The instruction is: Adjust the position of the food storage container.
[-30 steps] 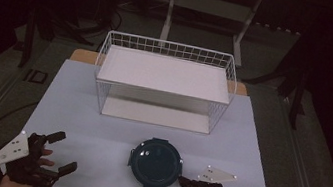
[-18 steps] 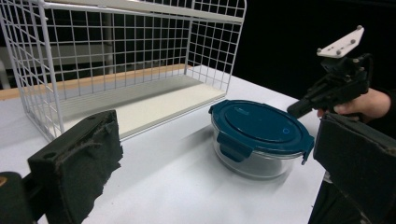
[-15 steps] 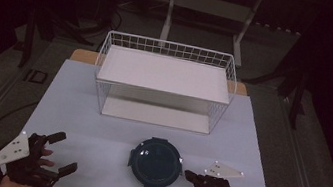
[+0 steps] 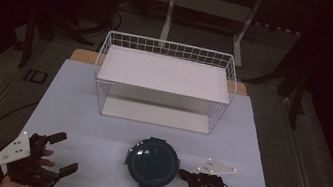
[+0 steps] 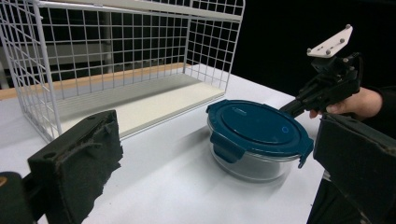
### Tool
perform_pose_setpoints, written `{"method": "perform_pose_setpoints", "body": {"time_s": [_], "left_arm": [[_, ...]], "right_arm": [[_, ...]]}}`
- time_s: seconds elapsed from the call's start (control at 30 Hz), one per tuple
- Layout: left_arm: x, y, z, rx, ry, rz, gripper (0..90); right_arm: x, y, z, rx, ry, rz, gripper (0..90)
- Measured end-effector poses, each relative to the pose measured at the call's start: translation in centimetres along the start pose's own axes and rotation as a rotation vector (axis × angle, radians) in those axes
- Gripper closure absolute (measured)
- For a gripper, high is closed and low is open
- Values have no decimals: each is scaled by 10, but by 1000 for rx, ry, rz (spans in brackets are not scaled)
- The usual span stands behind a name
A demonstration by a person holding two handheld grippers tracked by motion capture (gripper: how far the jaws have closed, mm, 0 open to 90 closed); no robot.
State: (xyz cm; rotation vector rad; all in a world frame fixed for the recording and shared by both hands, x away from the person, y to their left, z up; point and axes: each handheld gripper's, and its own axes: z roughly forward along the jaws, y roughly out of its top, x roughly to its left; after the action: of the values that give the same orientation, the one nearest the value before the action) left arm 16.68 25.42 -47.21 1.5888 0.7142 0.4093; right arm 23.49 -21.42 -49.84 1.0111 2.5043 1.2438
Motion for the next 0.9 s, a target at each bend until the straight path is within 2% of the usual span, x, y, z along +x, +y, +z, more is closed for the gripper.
{"method": "perform_pose_setpoints", "body": {"time_s": [0.47,0.5,0.63,0.8,0.87,0.9], "left_arm": [[0,0,0,9,-5,4,10],[0,0,0,9,-5,4,10],[0,0,0,8,-5,3,11],[-1,0,2,24,-5,8,11],[-2,1,3,29,-5,12,11],[-4,4,6,37,-16,16,11]], "right_arm": [[2,9,13,-4,16,-13,900],[1,9,12,-18,22,-2,900],[-3,7,4,-54,-4,0,897],[-4,8,-12,-132,-2,-5,811],[-4,8,-12,-132,-2,-5,811],[-4,8,-14,-148,1,-6,770]]}}
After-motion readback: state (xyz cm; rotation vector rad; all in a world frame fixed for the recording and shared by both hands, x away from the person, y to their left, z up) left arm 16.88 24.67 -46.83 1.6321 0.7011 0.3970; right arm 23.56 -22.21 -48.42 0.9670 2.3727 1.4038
